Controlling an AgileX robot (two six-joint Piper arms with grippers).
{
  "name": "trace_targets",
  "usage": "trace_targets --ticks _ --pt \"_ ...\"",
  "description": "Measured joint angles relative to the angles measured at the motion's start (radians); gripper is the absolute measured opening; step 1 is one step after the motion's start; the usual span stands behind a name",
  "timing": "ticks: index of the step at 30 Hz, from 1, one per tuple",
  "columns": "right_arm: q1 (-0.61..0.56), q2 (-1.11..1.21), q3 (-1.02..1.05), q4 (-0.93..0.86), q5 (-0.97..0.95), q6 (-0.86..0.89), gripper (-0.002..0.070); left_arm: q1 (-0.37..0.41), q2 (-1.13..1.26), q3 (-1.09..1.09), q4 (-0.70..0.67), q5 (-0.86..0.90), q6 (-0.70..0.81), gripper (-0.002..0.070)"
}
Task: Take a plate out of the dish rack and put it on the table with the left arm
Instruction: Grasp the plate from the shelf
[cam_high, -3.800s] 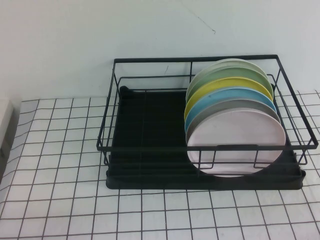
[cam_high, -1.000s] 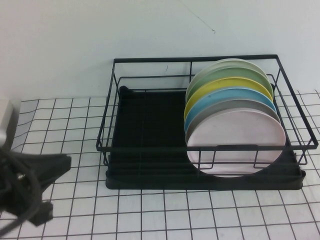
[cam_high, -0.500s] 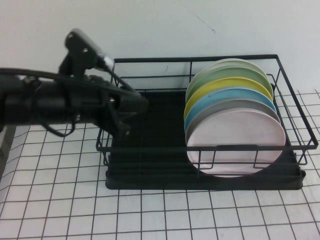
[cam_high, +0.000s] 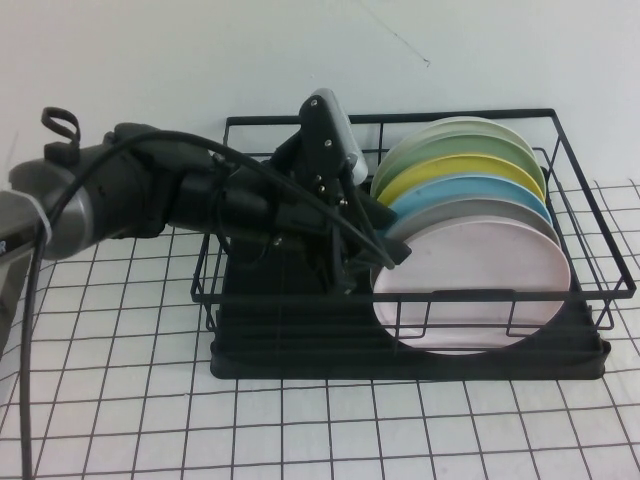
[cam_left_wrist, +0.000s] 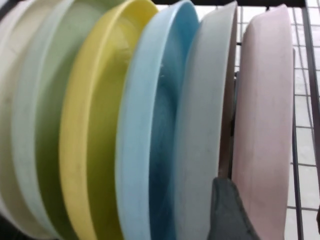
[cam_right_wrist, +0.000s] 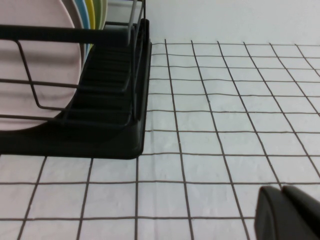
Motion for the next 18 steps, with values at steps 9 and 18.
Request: trace_targets --ticks 9,18 --pt "0.0 0.0 0.0 0.0 0.0 0.0 -0.0001 -0.026 0.057 -0.054 -0.009 0.006 0.034 0.0342" --pt "0.0 0.0 0.0 0.0 0.0 0.0 -0.0001 -0.043 0.085 -0.066 -0.014 -0.019 0.079 0.0342"
